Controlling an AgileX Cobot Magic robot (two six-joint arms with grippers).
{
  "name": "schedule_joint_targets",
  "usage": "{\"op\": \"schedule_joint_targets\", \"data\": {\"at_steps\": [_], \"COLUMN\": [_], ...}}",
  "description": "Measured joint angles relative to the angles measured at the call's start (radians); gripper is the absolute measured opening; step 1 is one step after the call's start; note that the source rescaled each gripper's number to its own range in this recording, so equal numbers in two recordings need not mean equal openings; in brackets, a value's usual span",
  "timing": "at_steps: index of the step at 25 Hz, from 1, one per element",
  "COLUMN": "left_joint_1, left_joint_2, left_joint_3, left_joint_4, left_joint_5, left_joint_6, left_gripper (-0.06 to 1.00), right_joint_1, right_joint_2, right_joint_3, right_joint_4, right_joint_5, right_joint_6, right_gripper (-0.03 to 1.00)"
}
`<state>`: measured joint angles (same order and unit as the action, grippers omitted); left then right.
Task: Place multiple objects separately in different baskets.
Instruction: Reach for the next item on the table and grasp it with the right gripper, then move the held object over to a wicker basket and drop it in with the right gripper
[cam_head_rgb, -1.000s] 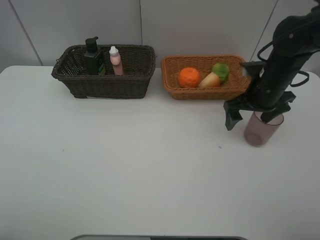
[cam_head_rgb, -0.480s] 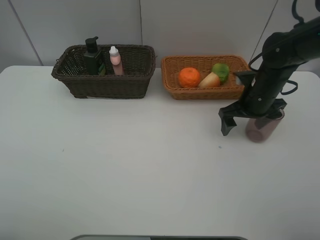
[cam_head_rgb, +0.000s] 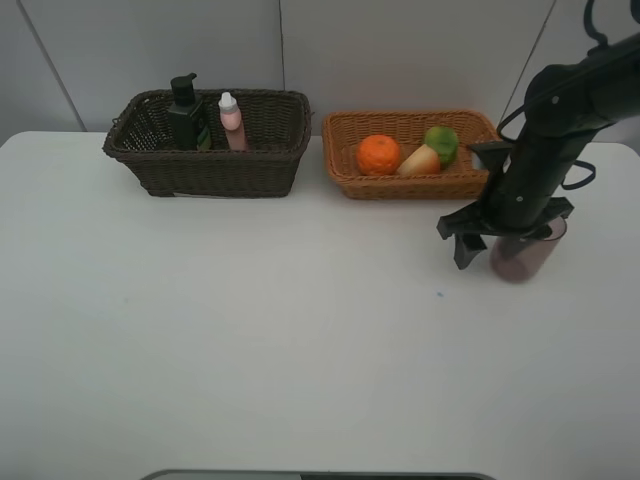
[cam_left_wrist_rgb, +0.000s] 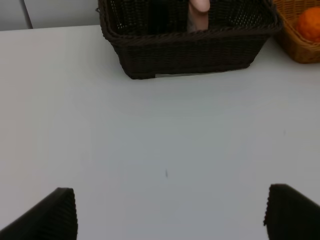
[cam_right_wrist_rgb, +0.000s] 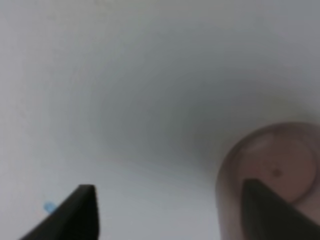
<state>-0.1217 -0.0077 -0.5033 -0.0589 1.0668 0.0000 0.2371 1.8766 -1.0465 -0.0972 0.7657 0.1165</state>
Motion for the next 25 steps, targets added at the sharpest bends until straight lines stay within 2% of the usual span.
{"op": "schedule_joint_targets", "data": {"at_steps": [2, 4, 6, 25], "left_joint_1": [0.0, 0.0, 0.0, 0.0], "left_joint_2": [0.0, 0.0, 0.0, 0.0], "left_joint_3": [0.0, 0.0, 0.0, 0.0], "left_joint_4": [0.0, 0.0, 0.0, 0.0], "left_joint_5": [0.0, 0.0, 0.0, 0.0], "left_joint_6": [0.0, 0.0, 0.0, 0.0], "left_gripper": [0.95, 0.95, 0.95, 0.95], "right_joint_1": [0.0, 0.0, 0.0, 0.0], "right_joint_2": [0.0, 0.0, 0.0, -0.013], "right_joint_3": [0.0, 0.0, 0.0, 0.0], "right_joint_4": [0.0, 0.0, 0.0, -0.002], "right_joint_5": [-0.005, -0.009, -0.009, -0.008], "right_joint_6": [0.0, 0.0, 0.0, 0.001], "right_gripper": [0.28, 0.1, 0.02, 0.0]}}
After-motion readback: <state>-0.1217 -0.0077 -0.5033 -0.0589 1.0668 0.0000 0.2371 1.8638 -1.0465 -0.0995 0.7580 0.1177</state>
